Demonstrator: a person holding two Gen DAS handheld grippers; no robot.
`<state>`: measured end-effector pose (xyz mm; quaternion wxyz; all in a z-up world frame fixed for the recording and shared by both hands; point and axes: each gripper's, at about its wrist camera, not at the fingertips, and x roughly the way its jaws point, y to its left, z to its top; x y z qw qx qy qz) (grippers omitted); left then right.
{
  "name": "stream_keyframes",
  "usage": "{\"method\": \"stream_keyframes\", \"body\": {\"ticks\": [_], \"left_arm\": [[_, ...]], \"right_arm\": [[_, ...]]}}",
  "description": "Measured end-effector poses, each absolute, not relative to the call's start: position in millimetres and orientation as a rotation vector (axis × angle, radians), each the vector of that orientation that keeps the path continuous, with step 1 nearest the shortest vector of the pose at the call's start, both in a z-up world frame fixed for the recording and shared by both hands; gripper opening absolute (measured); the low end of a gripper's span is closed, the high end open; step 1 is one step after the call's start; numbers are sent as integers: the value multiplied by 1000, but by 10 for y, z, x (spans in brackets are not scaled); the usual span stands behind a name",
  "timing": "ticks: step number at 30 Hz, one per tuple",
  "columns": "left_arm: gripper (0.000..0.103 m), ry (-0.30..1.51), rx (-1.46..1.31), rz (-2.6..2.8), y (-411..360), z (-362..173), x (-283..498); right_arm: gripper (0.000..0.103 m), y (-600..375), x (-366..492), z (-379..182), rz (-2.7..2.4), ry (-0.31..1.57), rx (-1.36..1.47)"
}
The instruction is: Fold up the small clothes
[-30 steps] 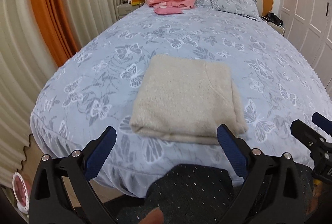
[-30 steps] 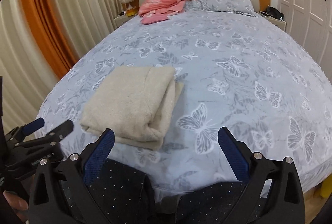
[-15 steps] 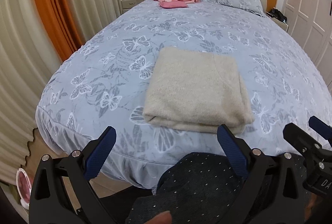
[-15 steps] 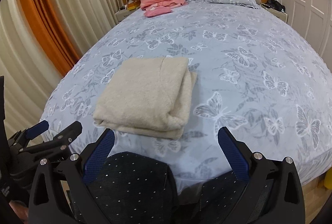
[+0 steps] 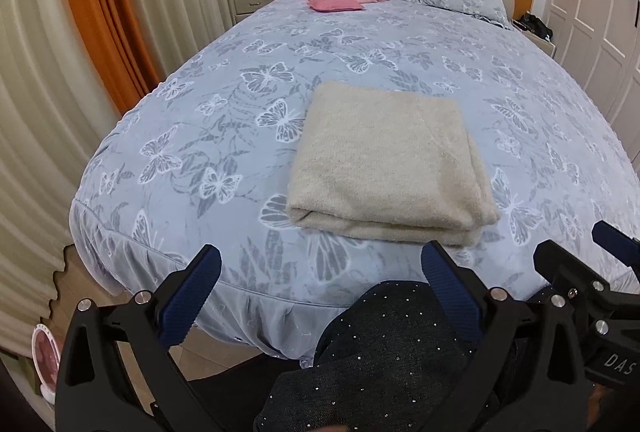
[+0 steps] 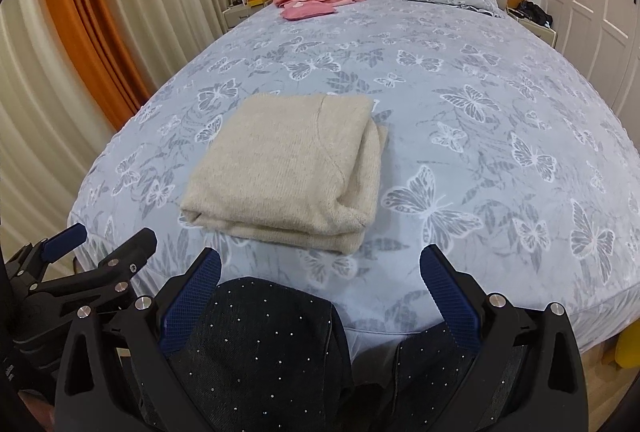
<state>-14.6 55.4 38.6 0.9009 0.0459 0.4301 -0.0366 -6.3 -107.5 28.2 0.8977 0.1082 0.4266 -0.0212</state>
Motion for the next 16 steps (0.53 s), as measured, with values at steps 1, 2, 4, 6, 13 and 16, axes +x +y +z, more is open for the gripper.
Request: {"method": "stream_keyframes", "body": {"ticks": [1, 2, 4, 6, 13, 16], "left_arm": [[98, 882, 91, -72, 563, 387, -153], [98, 874, 87, -70, 569, 390, -162], [98, 861, 80, -80, 589, 394, -178], [98, 854, 76, -79, 603, 392, -181], [98, 875, 64, -68, 615, 371, -163], [98, 887, 70, -75, 593, 355, -151]], "right_arm": [[98, -1070, -68, 279, -43, 886, 222], [98, -1076, -68, 272, -41, 886, 220], [98, -1064, -75, 272, -38, 885, 216], [98, -1079, -80, 261, -34, 885, 206], [98, -1086, -85, 249, -30, 892, 209], [98, -1085, -76, 253, -29, 894, 208]]}}
